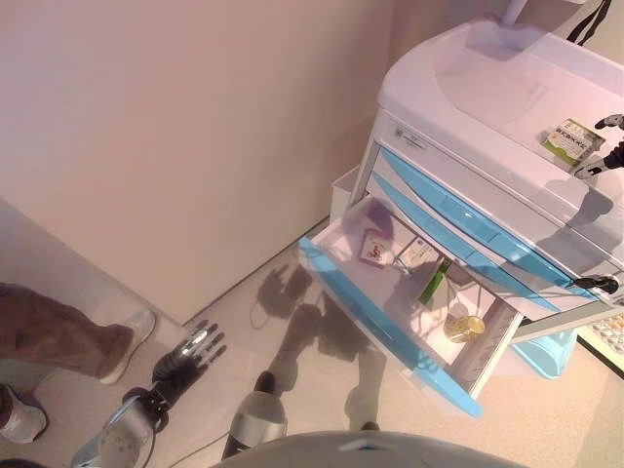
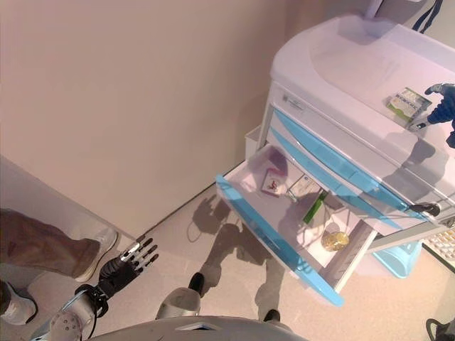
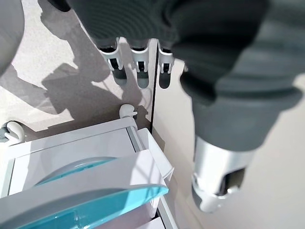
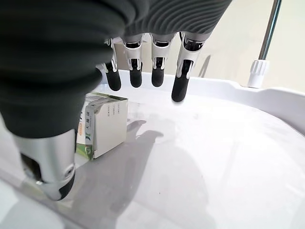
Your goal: Open the drawer and pick up the medicine
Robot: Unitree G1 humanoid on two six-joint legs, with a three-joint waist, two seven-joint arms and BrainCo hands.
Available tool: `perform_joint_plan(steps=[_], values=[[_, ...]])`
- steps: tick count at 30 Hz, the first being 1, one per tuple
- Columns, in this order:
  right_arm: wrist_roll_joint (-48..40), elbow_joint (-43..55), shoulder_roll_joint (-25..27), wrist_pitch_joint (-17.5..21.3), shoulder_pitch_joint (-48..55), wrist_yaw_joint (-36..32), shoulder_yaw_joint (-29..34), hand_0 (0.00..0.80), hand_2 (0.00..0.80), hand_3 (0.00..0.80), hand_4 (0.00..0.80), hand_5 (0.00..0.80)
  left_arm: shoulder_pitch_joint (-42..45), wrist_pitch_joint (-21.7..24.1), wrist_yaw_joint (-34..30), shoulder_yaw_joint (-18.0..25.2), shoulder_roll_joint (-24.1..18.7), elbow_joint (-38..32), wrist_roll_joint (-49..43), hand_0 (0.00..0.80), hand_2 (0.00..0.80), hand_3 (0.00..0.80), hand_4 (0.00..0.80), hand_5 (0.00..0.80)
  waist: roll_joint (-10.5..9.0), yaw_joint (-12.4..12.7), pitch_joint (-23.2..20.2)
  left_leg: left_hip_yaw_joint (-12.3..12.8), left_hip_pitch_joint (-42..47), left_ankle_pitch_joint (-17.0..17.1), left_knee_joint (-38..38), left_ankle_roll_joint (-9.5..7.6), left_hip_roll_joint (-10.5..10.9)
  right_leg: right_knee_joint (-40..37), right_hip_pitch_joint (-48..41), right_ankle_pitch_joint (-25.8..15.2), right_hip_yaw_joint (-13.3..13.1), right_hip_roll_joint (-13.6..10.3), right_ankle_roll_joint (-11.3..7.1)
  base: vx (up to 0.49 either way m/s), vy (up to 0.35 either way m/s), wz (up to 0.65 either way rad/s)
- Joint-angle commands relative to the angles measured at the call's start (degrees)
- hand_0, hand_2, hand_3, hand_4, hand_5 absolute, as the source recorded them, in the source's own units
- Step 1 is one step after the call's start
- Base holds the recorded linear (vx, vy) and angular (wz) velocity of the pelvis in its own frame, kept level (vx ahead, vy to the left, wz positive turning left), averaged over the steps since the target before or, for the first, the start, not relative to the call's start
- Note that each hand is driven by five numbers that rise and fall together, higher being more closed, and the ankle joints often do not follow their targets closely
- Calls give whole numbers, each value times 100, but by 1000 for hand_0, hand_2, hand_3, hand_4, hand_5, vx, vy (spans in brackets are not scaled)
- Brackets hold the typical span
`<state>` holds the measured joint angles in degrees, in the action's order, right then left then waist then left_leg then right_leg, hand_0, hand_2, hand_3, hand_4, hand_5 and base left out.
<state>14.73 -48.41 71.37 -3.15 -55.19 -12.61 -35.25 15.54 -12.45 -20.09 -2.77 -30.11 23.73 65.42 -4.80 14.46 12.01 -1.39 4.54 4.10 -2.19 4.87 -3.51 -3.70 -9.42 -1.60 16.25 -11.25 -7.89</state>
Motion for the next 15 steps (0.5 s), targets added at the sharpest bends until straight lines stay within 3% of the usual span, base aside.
perform_joint_plan(steps=[1, 15], values=[[130, -64, 323, -133, -567, 217, -657, 0, 0, 0, 0, 0, 58, 56, -91, -195, -307, -429, 215, 0, 0, 0, 0, 0, -50, 136, -42, -224, -419, -649, 673, -225, 27, 735, 240, 85, 92, -319, -250, 0, 0, 0], [-186, 335, 317, -379, -594, 1113, -483, 0, 0, 0, 0, 0, 31, 69, -141, -262, -267, -392, 237, 0, 0, 0, 0, 0, 20, -23, -128, -98, -329, -665, 639, -238, 20, 722, 259, 80, 1, -317, -238, -2, 0, -2]])
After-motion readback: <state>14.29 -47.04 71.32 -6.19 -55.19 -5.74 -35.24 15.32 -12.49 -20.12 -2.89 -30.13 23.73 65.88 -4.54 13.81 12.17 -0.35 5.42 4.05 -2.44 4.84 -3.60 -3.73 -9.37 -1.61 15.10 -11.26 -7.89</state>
